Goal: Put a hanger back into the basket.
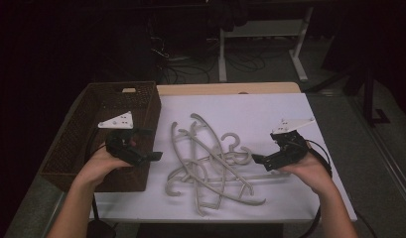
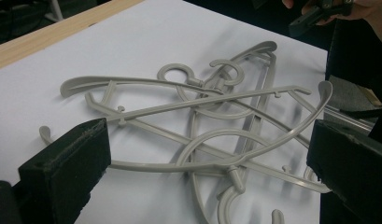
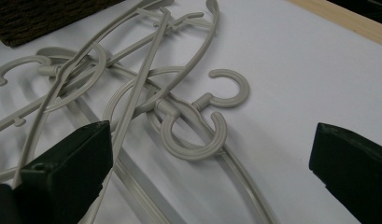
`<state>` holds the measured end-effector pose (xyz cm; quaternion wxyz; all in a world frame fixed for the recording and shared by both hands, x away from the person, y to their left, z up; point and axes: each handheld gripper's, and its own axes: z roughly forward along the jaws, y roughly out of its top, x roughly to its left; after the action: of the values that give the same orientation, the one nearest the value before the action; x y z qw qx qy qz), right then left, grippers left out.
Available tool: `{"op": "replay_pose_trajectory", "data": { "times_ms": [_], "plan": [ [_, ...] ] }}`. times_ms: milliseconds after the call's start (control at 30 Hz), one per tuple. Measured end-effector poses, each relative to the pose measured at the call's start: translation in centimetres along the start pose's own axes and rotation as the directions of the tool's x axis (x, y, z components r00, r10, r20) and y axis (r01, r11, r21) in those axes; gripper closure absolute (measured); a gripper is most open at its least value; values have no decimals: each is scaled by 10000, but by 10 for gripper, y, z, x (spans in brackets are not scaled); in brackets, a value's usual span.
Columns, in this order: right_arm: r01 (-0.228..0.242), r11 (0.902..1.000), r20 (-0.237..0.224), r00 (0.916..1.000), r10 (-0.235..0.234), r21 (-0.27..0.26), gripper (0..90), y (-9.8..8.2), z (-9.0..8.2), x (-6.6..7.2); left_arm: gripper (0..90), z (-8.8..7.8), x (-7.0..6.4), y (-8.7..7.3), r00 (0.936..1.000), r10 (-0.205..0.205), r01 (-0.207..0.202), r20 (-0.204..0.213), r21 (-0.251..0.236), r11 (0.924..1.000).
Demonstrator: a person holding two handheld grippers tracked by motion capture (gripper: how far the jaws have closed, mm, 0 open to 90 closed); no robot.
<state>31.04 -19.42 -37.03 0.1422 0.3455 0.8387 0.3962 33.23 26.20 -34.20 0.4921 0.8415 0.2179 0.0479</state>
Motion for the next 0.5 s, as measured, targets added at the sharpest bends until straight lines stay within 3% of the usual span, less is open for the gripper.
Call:
{"op": "replay_pose_trajectory", "data": {
  "times_ms": [200,400,500],
  "plan": [
    [-106,9995,-11,9999,106,284,65,1,4,3,0,0,-1,1,10000,2,-2,-36,41,10000],
    [-250,9966,-532,9982,292,786,234,5,15,12,0,1,-2,1,10000,45,-45,-18,74,10000],
    [-315,9955,-924,9949,397,889,389,7,22,19,0,1,-3,1,10000,59,-59,-23,54,10000]
  ]
}}
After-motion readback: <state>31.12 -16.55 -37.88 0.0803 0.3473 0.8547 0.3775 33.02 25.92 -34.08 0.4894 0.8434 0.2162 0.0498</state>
